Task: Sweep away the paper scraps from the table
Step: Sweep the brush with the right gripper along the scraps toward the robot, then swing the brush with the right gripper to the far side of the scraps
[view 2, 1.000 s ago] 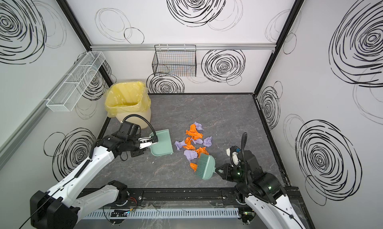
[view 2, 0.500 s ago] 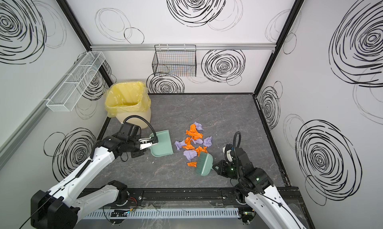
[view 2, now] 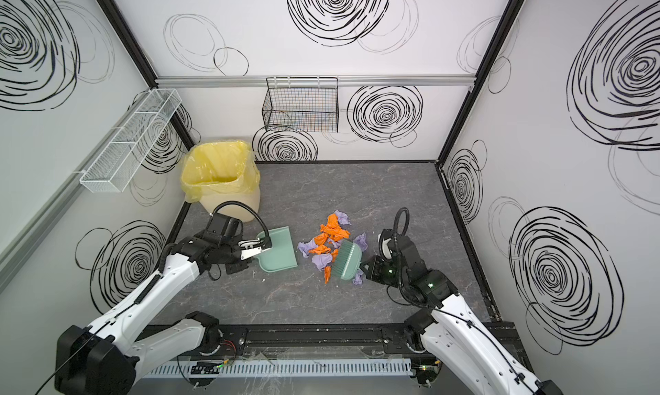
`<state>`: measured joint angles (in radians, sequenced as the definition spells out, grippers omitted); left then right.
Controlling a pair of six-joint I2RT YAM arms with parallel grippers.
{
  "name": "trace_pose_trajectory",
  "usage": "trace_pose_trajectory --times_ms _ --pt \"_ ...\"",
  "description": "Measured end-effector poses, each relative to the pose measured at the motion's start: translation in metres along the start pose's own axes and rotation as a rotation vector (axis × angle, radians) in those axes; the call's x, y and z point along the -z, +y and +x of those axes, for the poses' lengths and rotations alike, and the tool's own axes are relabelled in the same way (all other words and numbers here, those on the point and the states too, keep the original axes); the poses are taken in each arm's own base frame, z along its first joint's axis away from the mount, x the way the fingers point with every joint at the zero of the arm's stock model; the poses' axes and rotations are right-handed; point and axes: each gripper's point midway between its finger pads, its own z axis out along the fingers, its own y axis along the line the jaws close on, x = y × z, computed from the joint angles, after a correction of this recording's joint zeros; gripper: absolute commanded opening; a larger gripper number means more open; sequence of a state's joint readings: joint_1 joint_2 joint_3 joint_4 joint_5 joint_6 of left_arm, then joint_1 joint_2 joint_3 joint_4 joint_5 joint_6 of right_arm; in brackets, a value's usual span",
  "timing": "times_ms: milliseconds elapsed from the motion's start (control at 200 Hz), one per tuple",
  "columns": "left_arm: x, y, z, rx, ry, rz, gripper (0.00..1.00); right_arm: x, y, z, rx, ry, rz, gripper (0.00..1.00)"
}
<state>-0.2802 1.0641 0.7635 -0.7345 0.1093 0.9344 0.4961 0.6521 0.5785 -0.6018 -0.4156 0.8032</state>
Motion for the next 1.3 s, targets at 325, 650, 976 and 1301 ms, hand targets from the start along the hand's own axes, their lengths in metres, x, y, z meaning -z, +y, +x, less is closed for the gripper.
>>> trace_pose_trajectory --times_ms 325,650,976,1301 --pt "-0.003 -0.002 0.007 0.009 0.009 0.009 0.00 0.065 0.032 -0.025 0.107 -0.113 0.022 0.00" --pt "-0.003 -0.003 0.006 0.005 0.004 0.015 0.00 0.091 -0.032 0.013 0.072 -0.037 0.288 0.00" --pt "-0.007 -0.005 0.006 0.000 0.010 0.035 0.00 0.084 -0.051 0.016 0.041 0.021 0.413 0.00" --pt "-0.006 -0.001 0.011 0.003 0.015 0.028 0.00 0.061 -0.060 0.014 0.039 0.110 0.507 0.00"
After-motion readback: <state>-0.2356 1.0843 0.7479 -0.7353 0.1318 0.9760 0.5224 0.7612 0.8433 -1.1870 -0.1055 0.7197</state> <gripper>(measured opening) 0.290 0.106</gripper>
